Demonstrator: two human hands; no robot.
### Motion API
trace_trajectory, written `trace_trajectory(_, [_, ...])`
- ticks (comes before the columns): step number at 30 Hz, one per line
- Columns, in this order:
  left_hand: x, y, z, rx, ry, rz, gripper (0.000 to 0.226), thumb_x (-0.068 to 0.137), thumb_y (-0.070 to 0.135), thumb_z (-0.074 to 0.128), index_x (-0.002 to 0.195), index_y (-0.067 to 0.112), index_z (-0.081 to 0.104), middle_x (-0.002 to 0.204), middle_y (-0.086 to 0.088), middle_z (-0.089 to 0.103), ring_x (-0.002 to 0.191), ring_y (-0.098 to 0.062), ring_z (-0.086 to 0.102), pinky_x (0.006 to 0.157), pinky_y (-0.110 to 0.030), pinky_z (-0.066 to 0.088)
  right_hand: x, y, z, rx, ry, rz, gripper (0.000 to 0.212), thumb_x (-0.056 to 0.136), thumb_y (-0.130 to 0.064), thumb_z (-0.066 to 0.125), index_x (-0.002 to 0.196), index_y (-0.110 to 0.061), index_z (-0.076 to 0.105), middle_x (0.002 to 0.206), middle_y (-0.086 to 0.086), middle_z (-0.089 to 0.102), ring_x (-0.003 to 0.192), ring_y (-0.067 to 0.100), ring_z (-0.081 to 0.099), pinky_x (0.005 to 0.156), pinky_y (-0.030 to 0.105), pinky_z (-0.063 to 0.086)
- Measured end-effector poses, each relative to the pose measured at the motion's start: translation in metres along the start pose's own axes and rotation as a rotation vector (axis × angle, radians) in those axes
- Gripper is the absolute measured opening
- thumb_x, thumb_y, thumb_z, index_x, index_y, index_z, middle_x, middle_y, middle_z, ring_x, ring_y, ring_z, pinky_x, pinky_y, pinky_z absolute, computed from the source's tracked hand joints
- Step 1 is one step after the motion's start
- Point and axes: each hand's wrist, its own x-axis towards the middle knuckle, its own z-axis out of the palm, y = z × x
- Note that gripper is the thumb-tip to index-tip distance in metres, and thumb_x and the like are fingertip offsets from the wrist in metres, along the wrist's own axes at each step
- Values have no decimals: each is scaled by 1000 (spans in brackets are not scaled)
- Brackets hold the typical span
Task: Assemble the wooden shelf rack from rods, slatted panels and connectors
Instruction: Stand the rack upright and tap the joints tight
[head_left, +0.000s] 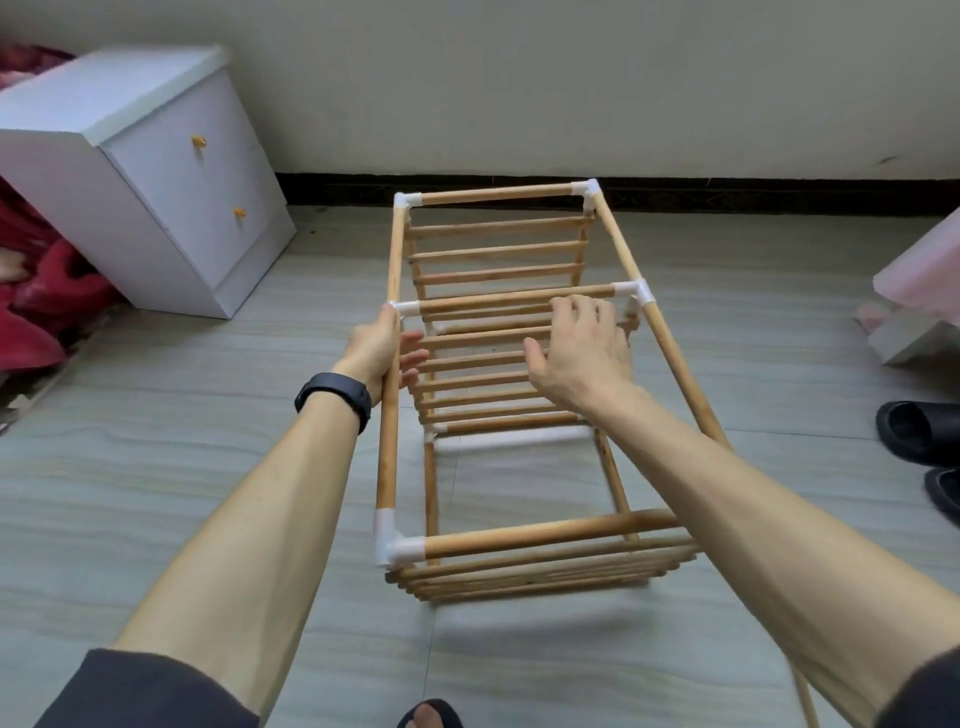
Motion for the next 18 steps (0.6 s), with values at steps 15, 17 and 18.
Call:
trace_trajectory(15, [8, -5, 9, -17, 60, 77, 45, 110, 39, 32, 102, 3, 58, 98, -6, 61, 46, -6, 38, 37, -20, 31, 86, -65, 67, -138, -109, -205, 34, 107, -52, 28, 121, -28, 48, 116, 4, 54, 109, 27, 46, 100, 50, 29])
trace_trajectory(17, [8, -6, 9, -4, 53, 90, 46, 110, 39, 31, 97, 4, 59, 93, -7, 59, 44, -6, 37, 37, -21, 31, 87, -64, 68, -126, -109, -209, 34, 107, -52, 28, 120, -28, 48, 115, 4, 54, 108, 26, 45, 99, 50, 28])
trace_trajectory(18, [8, -8, 8, 8, 62, 94, 46, 110, 38, 30, 96, 5, 59, 91, -7, 58, 43, -6, 36, 37, -21, 31, 87, -63, 68, -121, -113, -210, 34, 107, -51, 28, 121, -28, 48, 115, 4, 54, 109, 26, 45, 100, 50, 28])
